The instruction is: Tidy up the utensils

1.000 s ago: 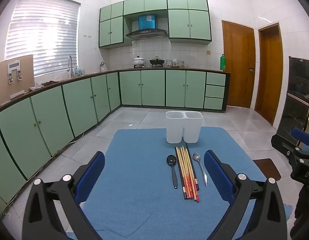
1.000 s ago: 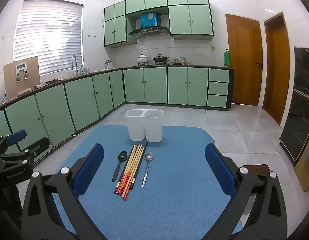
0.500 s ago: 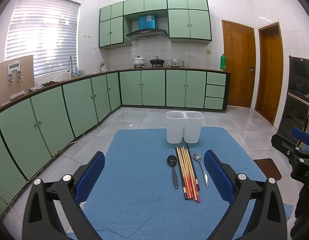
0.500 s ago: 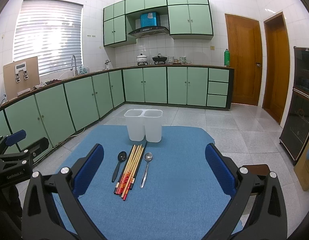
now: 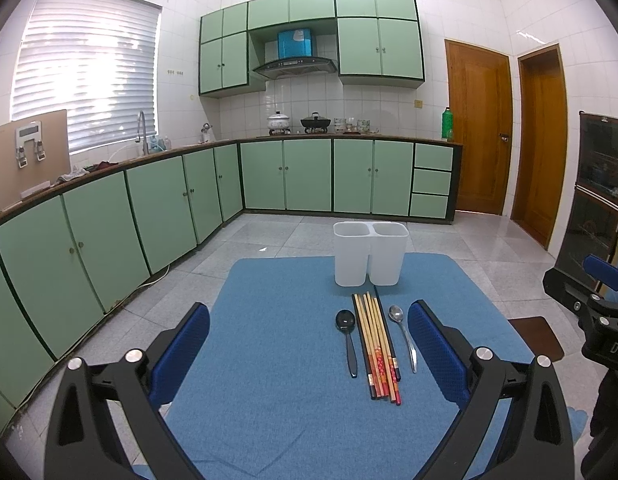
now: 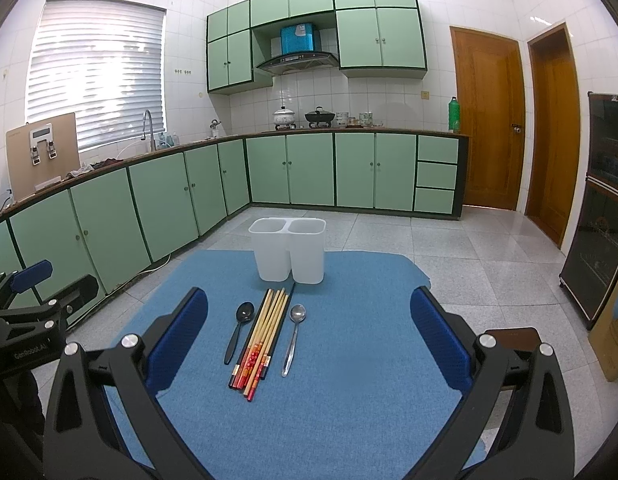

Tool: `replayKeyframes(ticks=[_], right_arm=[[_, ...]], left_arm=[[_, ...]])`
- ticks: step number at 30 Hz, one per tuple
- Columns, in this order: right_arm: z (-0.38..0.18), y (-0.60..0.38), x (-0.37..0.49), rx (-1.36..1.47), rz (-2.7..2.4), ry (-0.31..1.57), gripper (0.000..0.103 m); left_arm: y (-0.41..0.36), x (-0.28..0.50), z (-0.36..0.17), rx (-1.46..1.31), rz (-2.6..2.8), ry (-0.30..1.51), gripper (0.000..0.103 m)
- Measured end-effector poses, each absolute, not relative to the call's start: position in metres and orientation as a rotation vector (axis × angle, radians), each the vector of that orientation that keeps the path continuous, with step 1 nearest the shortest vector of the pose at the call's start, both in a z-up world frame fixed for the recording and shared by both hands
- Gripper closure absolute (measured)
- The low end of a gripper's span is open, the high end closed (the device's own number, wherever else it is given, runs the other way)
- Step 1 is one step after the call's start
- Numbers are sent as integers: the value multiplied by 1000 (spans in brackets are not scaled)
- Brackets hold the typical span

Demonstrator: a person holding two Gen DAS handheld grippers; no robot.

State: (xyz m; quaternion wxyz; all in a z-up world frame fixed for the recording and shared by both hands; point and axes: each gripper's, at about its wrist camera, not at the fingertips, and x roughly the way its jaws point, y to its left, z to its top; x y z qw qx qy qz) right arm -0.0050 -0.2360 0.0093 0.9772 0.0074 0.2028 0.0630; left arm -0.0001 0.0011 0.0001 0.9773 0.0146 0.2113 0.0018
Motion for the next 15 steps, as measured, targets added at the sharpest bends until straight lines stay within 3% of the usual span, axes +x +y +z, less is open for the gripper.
replayKeyframes(ticks=[15], right_arm=[[5, -235, -4, 14, 124, 417, 5]], left_arm=[[5, 3, -1, 25, 9, 430, 6]])
